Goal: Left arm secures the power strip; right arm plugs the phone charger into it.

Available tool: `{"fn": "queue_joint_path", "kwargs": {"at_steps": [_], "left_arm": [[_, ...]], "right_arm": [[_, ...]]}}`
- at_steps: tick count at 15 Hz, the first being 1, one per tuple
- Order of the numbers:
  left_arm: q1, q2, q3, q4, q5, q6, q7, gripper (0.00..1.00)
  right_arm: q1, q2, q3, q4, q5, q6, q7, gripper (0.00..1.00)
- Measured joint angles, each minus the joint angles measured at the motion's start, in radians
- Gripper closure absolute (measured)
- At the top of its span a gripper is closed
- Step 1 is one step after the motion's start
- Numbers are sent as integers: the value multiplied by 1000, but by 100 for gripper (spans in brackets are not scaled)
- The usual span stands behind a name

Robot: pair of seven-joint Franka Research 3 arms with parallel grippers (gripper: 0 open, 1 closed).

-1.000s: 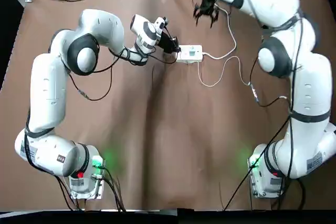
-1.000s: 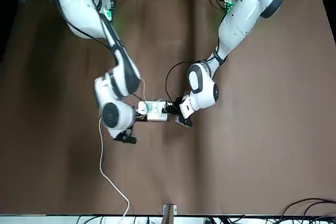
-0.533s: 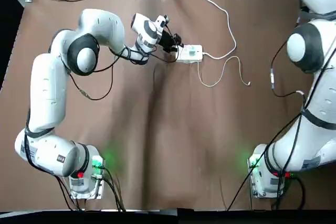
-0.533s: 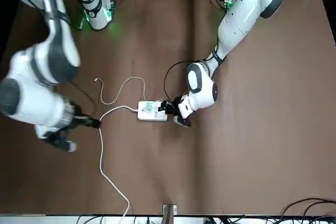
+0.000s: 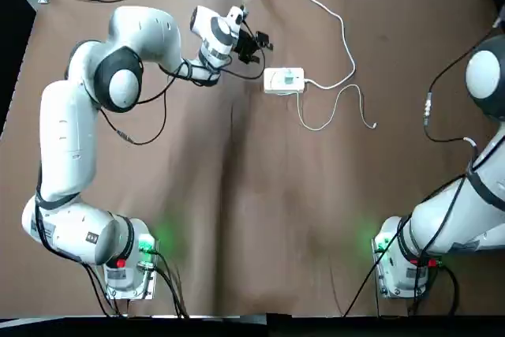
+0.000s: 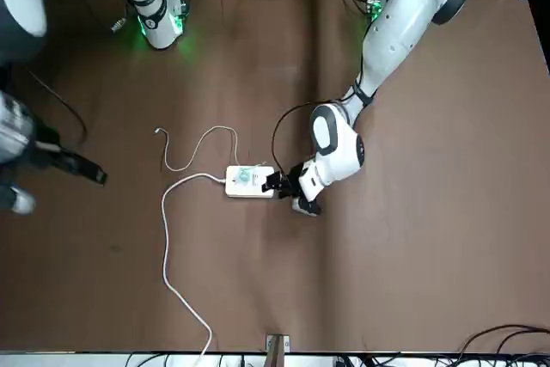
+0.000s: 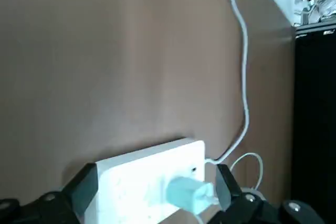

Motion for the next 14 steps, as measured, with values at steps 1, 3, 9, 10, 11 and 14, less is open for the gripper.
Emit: {"fn": "queue_joint_path", "kwargs": {"at_steps": [1,3,9,10,11,14], "left_arm": [[1,-24,2,-8,0,0,-9,1],[0,-82,10,-47,0,0,-29,1],[2,-319,106,-262,62,-6,-72,1],[12,-341,117,-278,88,-36,-89,1],[29,-356,126,-283,122,-87,-115,1],[92,-378,140,-261,339,-226,-267,1]], "right_arm": [[-9,-28,0,-1,0,-20,-7,0],[-12,-80,-15,-9,-1,-45,-3,0],[-26,-152,-107,-70,-15,-48,-155,0],[-32,-154,-113,-72,-16,-48,-193,0],[-36,-157,-117,-72,-16,-48,-232,0],[-36,-192,-122,-103,-19,-38,-271,0]]}}
